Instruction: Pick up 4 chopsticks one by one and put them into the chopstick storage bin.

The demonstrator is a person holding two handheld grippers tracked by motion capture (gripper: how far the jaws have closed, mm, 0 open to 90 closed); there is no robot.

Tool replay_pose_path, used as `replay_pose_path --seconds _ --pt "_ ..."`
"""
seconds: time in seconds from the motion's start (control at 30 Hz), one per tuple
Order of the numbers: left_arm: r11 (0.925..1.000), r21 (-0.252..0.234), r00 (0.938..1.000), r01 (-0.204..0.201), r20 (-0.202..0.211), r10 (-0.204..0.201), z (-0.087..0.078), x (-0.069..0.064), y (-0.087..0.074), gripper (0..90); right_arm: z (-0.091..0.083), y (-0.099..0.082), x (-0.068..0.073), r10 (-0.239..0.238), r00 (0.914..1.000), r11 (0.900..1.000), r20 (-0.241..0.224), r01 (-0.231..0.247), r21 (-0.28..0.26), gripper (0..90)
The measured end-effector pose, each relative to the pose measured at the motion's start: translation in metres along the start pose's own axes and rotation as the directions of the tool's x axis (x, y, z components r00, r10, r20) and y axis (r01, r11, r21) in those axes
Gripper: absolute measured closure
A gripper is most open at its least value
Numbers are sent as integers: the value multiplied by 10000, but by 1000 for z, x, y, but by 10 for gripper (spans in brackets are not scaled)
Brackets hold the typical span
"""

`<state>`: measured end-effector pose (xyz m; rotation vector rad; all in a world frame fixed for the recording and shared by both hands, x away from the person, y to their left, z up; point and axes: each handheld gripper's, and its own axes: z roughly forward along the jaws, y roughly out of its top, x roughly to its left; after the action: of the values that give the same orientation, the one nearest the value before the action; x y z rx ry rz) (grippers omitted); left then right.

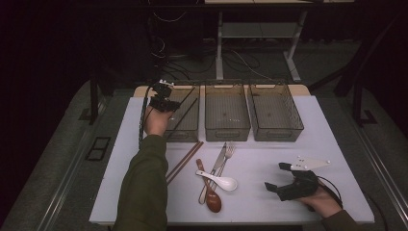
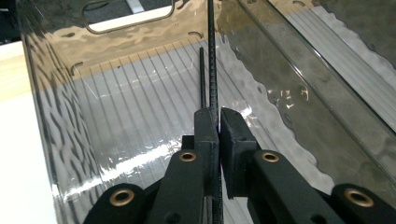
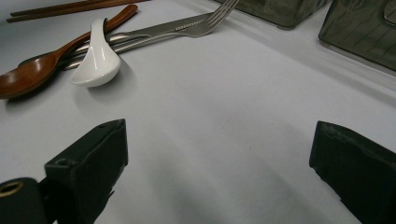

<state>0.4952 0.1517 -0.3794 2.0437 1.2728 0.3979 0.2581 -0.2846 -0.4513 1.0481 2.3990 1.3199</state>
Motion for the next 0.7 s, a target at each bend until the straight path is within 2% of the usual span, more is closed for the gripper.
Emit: replay_pose_path --seconds 0.2,0.43,0.57,0.7 --pt "9999 80 9998 -113 -189 115 2 -1 -1 745 0 0 0 -42 10000 10000 -1 42 -19 42" --pt "9996 -267 9999 -104 -8 104 -1 -3 1 680 0 0 0 -42 10000 10000 11 42 0 43" --pt "9991 -318 9996 -294 -5 294 -3 -5 2 640 0 0 1 -42 10000 10000 15 42 7 43" --pt "9978 -533 9990 -403 186 414 -6 -8 3 585 0 0 0 -40 10000 10000 28 40 10 43"
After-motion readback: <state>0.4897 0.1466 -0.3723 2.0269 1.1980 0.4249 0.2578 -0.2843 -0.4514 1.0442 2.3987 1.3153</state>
